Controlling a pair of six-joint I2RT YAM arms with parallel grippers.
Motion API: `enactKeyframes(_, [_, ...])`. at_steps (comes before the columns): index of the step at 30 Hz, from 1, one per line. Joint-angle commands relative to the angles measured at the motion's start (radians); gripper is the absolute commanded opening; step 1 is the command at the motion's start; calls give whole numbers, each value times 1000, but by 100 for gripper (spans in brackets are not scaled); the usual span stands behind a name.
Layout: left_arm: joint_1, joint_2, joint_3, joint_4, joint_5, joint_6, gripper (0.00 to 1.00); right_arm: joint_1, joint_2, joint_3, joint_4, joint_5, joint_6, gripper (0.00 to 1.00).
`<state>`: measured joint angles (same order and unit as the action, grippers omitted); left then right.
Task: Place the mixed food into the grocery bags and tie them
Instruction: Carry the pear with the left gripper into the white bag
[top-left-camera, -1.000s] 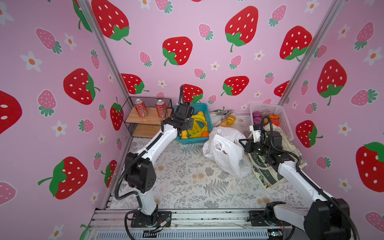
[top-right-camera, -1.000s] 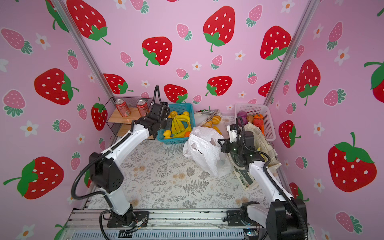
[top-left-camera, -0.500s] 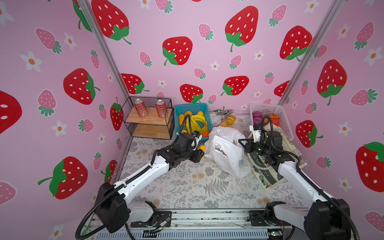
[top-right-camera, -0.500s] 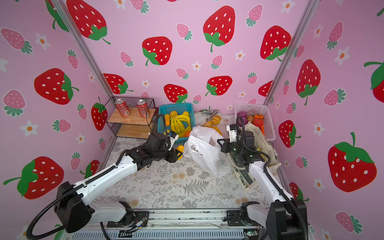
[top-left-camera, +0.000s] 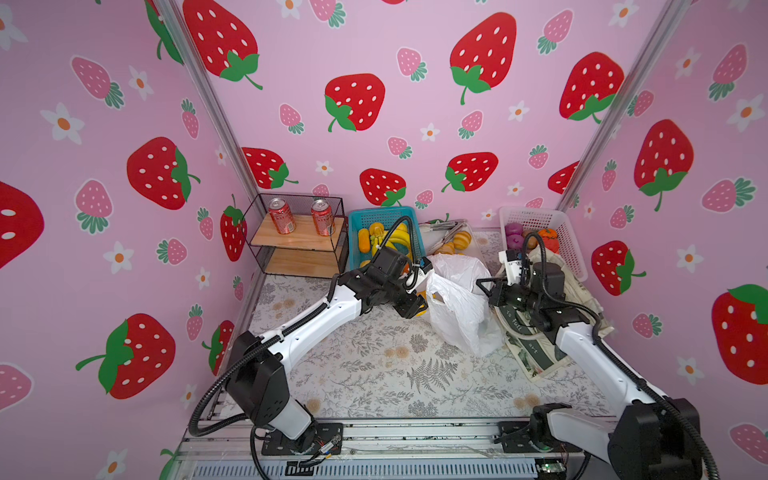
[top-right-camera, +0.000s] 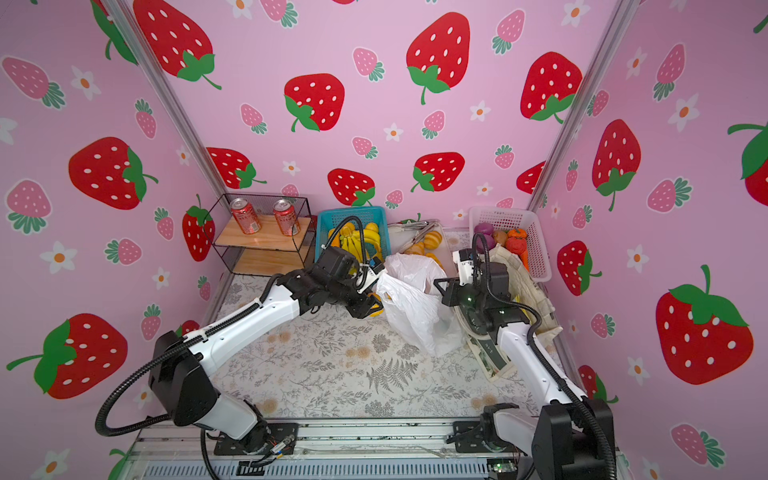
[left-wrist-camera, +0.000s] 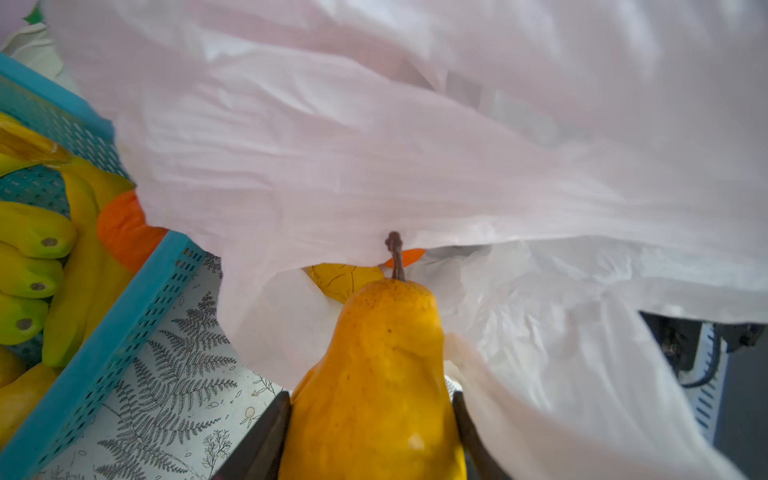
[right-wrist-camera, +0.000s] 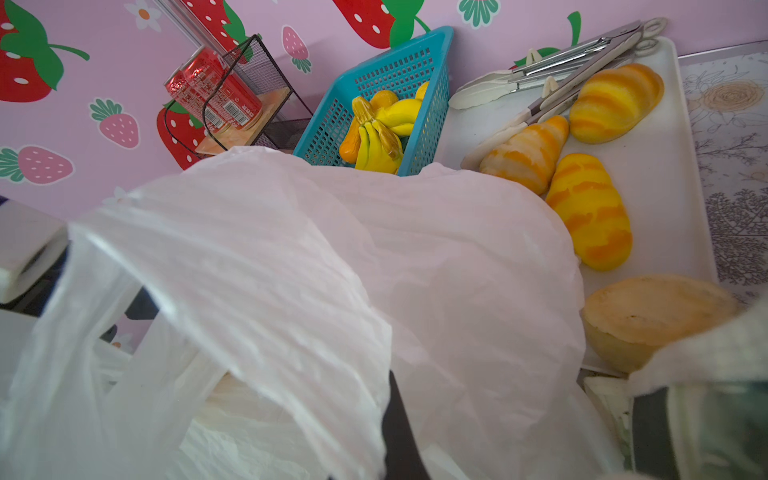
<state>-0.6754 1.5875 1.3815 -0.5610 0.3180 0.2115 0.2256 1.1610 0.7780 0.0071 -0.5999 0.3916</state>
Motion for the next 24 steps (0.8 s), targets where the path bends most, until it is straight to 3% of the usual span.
enactKeyframes(1, [-12, 25, 87, -94, 74, 142, 43, -6, -10, 4, 15, -8, -8, 1])
enactKeyframes(7, [-21, 59, 166, -89, 190, 273, 44, -5, -9, 9, 13, -26, 2, 1])
enactKeyframes(16, [-36, 104, 225, 58, 239, 473, 44, 2, -4, 7, 8, -55, 11, 1])
enactKeyframes(24, [-55, 168, 173, 296, 109, 468, 46, 8, -11, 1, 7, -45, 15, 1])
